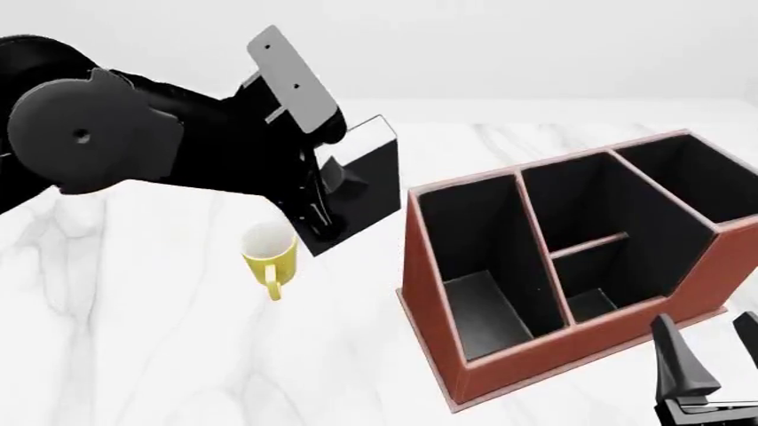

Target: Pick up the book and place it in the back compartment of the caddy.

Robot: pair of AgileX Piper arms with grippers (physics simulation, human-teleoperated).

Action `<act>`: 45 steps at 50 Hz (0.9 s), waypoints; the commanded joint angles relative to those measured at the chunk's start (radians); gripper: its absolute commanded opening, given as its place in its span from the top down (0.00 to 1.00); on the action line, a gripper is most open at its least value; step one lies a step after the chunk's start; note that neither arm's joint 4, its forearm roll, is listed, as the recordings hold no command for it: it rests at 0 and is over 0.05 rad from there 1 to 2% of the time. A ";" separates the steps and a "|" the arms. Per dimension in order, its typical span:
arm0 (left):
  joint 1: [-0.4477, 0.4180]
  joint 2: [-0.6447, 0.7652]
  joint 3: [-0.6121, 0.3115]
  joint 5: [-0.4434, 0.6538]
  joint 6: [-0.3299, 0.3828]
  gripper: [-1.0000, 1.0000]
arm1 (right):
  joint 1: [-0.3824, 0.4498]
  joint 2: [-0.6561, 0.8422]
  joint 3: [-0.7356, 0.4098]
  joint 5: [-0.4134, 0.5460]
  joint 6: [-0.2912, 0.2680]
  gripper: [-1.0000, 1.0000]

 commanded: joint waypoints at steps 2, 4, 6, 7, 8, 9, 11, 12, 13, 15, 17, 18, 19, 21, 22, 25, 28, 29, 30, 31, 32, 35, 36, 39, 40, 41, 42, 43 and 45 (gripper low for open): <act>-0.067 -0.028 -0.251 0.183 0.053 1.00 | -0.002 -0.001 0.000 0.000 0.002 0.00; -0.103 -0.022 -0.309 0.206 0.080 1.00 | 0.000 0.010 0.000 -0.010 0.001 0.00; -0.118 0.000 -0.389 0.234 0.097 1.00 | 0.000 0.001 0.000 -0.001 0.002 0.00; -0.116 0.012 -0.422 0.242 0.087 1.00 | 0.000 0.000 0.000 -0.001 0.001 0.00; -0.116 0.012 -0.423 0.242 0.087 1.00 | 0.000 0.000 0.000 -0.001 0.001 0.00; -0.123 0.026 -0.442 0.249 0.099 1.00 | -0.001 -0.001 0.000 0.000 0.002 0.00; -0.120 0.048 -0.477 0.250 0.103 1.00 | -0.001 -0.003 0.000 0.003 0.003 0.00; -0.134 0.061 -0.494 0.252 0.111 1.00 | 0.001 -0.007 0.000 0.005 0.003 0.00; -0.144 0.076 -0.521 0.258 0.102 1.00 | 0.002 -0.010 0.000 0.008 0.002 0.00; -0.153 0.106 -0.566 0.259 0.120 1.00 | 0.003 -0.006 0.000 0.003 0.000 0.00; -0.185 0.150 -0.651 0.276 0.115 1.00 | 0.003 -0.004 0.000 0.002 0.000 0.00; -0.201 0.175 -0.708 0.292 0.106 1.00 | 0.002 -0.005 0.000 0.002 0.000 0.00; -0.211 0.202 -0.757 0.311 0.103 1.00 | 0.002 -0.003 0.000 0.001 0.001 0.00; -0.241 0.243 -0.827 0.311 0.134 1.00 | 0.002 -0.013 0.000 0.009 0.001 0.00; -0.268 0.283 -0.894 0.332 0.129 1.00 | 0.003 -0.017 0.000 0.013 -0.001 0.00; -0.310 0.372 -1.050 0.376 0.145 1.00 | 0.001 -0.012 0.000 0.007 0.001 0.00; -0.343 0.490 -1.275 0.452 0.124 1.00 | 0.000 -0.015 0.000 0.010 0.000 0.00; -0.343 0.508 -1.295 0.453 0.119 1.00 | 0.000 -0.013 0.000 0.009 0.001 0.00; -0.355 0.532 -1.314 0.452 0.125 1.00 | 0.000 -0.010 0.000 0.007 0.002 0.00; -0.355 0.554 -1.343 0.452 0.118 1.00 | 0.001 -0.010 0.000 0.006 0.001 0.00; -0.357 0.574 -1.368 0.451 0.107 1.00 | 0.001 -0.010 0.000 0.006 0.001 0.00; -0.357 0.637 -1.411 0.443 0.117 1.00 | 0.003 -0.014 0.000 0.010 0.002 0.00; -0.356 0.648 -1.419 0.439 0.121 1.00 | 0.003 -0.016 0.000 0.011 0.002 0.00; -0.373 0.687 -1.442 0.429 0.095 1.00 | 0.003 -0.020 0.000 0.014 0.002 0.00; -0.377 0.693 -1.450 0.426 0.077 1.00 | 0.003 -0.019 0.000 0.013 0.003 0.00; -0.372 0.706 -1.454 0.419 0.092 1.00 | 0.003 -0.020 0.000 0.013 0.004 0.00; -0.370 0.716 -1.454 0.410 0.093 1.00 | 0.003 -0.021 0.000 0.014 0.004 0.00; -0.374 0.725 -1.455 0.400 0.082 1.00 | 0.003 -0.016 0.000 0.009 0.004 0.00; -0.371 0.740 -1.439 0.370 0.081 1.00 | 0.003 -0.009 0.000 0.004 0.005 0.00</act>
